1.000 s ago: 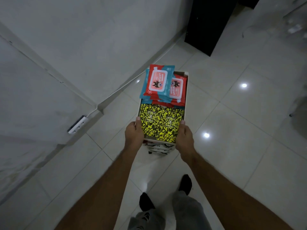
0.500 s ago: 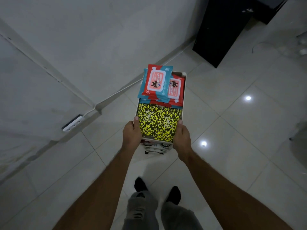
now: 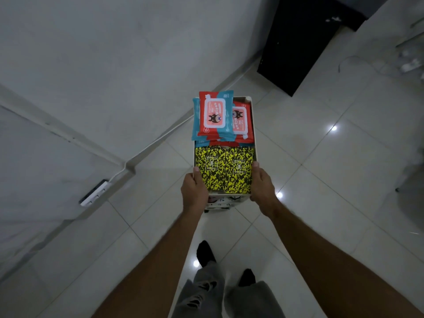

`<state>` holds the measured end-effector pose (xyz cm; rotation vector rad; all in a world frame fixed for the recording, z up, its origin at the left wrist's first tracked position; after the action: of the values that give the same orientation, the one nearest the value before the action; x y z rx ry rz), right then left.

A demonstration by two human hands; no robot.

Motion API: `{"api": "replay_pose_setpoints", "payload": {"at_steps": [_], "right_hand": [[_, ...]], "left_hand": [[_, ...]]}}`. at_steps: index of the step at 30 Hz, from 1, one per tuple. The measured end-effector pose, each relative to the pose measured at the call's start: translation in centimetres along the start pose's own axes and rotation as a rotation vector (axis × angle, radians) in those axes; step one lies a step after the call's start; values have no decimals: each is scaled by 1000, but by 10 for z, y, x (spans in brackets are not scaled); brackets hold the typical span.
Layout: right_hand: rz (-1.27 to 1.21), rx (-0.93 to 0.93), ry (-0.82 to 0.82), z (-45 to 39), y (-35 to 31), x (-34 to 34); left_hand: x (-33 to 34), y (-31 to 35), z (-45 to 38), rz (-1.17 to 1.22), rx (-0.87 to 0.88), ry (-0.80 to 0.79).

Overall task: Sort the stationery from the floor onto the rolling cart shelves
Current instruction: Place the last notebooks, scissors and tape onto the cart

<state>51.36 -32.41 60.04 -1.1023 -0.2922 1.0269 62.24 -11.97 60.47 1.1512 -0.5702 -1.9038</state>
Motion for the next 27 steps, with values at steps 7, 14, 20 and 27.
{"api": "replay_pose_setpoints", "payload": {"at_steps": [7, 14, 20, 27], "right_hand": [[-16, -18, -19, -41, -23, 3], [45, -32, -37, -86, -40, 16], [62, -31, -39, -117, -69, 21], [20, -17, -46, -141, -90, 39]], "left_hand": [[10, 27, -30, 20, -31, 4], [9, 52, -58, 14, -69, 54], [11, 69, -91, 17, -110, 67], [1, 105, -114, 30, -121, 39]]}}
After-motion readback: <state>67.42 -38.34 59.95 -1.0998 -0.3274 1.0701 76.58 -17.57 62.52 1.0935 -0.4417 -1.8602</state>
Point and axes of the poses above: each hand's wrist, its own z-axis away from the middle knuckle, its own x-axis out of the palm, y = z × x, the point moved 8 cm from there along -z, towards the middle knuckle, and after that the axes turned 6 degrees about -x, right-handed, at the moved point
